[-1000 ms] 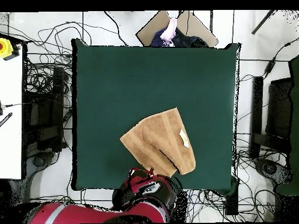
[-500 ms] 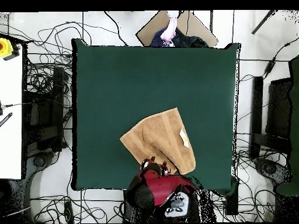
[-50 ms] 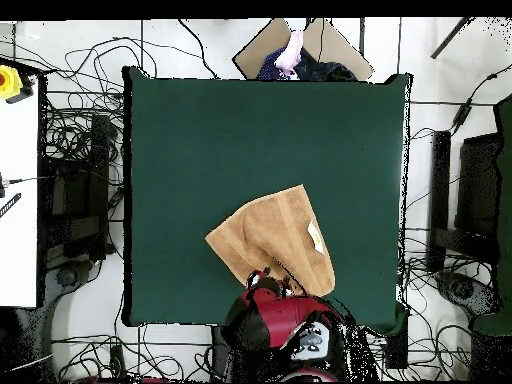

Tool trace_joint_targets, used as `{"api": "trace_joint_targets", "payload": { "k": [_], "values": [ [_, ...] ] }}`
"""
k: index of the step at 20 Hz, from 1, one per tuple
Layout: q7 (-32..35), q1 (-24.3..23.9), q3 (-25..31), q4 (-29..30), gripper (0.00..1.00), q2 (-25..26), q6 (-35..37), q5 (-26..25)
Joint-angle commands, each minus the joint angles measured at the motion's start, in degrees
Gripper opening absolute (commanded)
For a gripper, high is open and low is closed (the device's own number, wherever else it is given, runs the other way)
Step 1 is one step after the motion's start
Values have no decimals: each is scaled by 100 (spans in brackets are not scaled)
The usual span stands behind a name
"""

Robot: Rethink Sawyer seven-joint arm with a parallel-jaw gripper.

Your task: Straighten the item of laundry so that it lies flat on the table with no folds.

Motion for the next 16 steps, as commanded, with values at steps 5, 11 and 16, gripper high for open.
{"api": "trace_joint_targets", "payload": {
  "k": [5, 11, 16],
  "values": [
    [320, 465, 77, -917, 100, 1198, -701, 127],
    [224, 105, 319, -983, 100, 1392, -735, -99],
    [-50, -302, 544, -1094, 100, 1457, -480, -482]
  ]
}}
